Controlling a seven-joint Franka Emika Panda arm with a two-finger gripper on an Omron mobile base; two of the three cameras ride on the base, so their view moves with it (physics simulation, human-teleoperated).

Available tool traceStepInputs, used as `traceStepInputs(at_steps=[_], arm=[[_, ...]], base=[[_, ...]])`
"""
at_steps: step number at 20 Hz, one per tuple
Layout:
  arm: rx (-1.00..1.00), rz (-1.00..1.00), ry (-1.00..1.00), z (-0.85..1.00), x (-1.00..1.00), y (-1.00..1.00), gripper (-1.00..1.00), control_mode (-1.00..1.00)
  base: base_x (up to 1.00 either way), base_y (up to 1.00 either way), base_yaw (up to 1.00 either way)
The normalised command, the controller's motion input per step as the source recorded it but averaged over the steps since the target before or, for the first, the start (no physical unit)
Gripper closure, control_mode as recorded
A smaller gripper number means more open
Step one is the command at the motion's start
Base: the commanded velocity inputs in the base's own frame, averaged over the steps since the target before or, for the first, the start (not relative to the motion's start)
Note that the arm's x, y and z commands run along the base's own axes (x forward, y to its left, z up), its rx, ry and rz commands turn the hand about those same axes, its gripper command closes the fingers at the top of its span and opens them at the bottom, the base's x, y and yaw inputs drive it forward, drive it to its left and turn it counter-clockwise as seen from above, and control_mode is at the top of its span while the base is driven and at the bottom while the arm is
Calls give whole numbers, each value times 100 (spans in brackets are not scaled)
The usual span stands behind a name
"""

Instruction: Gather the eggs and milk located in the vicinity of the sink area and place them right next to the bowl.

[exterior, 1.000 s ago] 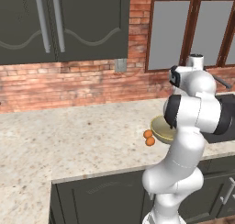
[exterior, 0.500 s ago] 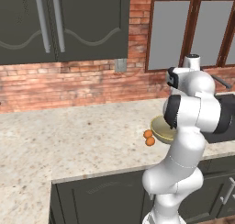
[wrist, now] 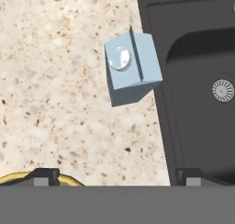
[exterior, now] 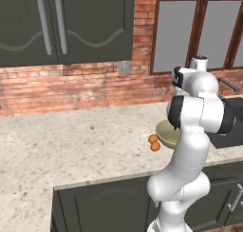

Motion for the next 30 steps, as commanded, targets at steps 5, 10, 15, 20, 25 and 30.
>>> traceStepInputs(at_steps=[5,10,15,20,25,30], arm=[[3,-1,0,13,14,-13,-100,-100],[0,0,0,0,0,-13,-100,-100],[0,0,0,-10,0,-6,-100,-100],[0,0,0,-50,6,0,-100,-100],[0,0,-1,-19,24,0,-100,-100],[0,0,0,0,31,0,-100,-100]], base=[[0,0,0],[0,0,0],[0,0,0],[0,0,0],[0,0,0],[0,0,0]])
